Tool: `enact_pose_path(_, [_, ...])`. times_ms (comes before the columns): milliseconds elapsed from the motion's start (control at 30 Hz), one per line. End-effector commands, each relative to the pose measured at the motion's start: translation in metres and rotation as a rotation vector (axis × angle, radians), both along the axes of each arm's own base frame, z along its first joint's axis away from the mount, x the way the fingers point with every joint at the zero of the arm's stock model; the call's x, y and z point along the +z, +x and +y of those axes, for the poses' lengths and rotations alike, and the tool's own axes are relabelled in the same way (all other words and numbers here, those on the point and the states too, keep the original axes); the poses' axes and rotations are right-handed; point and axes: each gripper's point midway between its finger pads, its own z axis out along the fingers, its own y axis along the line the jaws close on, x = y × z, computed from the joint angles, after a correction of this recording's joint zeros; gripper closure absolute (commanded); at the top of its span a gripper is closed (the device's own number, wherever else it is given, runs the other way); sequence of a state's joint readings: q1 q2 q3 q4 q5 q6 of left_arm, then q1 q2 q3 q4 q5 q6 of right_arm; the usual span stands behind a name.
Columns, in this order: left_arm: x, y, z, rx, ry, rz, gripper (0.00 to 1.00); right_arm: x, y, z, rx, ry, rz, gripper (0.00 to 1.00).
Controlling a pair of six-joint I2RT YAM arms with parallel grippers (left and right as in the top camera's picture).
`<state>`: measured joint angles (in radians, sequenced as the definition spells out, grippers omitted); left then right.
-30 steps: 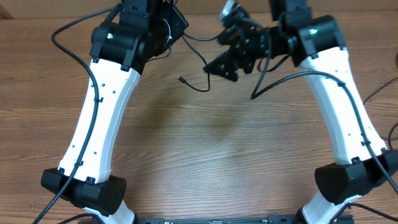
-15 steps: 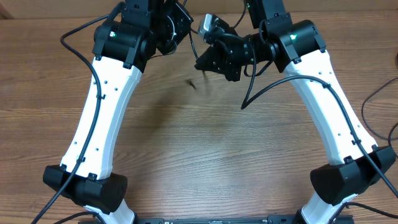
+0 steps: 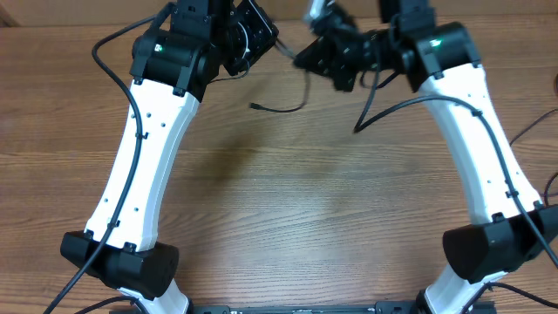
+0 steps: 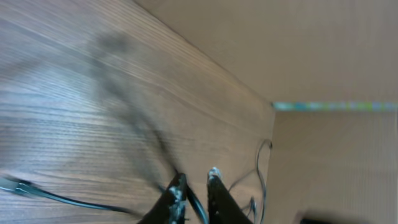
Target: Untangle cables
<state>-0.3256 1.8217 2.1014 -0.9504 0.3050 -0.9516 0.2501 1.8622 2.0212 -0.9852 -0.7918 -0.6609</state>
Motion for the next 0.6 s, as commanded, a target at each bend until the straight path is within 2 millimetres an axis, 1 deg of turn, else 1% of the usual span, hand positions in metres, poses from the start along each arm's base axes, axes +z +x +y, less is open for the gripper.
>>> enact_pose_path(0, [0.010,-0.008,-0.016,-0.147,0.000,-0.058,0.86,0.004,0.035,-0.052,-0.195,0.016,0.022,0.96])
enact_pose_path(67, [0.009,-0.011,-0.017,-0.169,0.002,-0.055,0.84,0.009,0.052,-0.086,-0.276,0.028,0.002,0.96])
enact_pose_path(133, [0.007,-0.013,-0.017,-0.182,0.012,-0.054,0.84,0.010,0.063,-0.121,-0.349,0.030,-0.011,0.96])
enact_pose_path(167, [0.007,-0.014,-0.018,-0.196,0.014,-0.059,0.84,0.011,0.068,-0.143,-0.393,0.030,-0.015,0.96])
enact_pose_path(267, [0.007,-0.016,-0.020,-0.212,0.016,-0.062,0.85,0.012,0.076,-0.199,-0.507,0.030,-0.024,0.96])
enact_pose_path(333, [0.006,-0.016,-0.020,-0.212,0.018,-0.059,0.85,0.014,0.079,-0.240,-0.598,0.042,-0.021,0.96])
enact_pose_path(367, [0.006,-0.017,-0.020,-0.213,0.019,-0.056,0.86,0.015,0.079,-0.256,-0.633,0.053,-0.014,0.96])
enact_pose_path(433, [0.005,-0.018,-0.022,-0.230,0.033,-0.067,0.86,0.016,0.073,-0.283,-0.675,0.084,0.006,0.96])
enact_pose_path(500, [0.005,-0.020,-0.024,-0.249,0.048,-0.080,0.85,0.015,0.068,-0.293,-0.685,0.100,0.022,0.96])
enact_pose_path(567, [0.003,-0.022,-0.026,-0.290,0.090,-0.109,0.82,0.013,0.064,-0.301,-0.698,0.109,0.043,0.96])
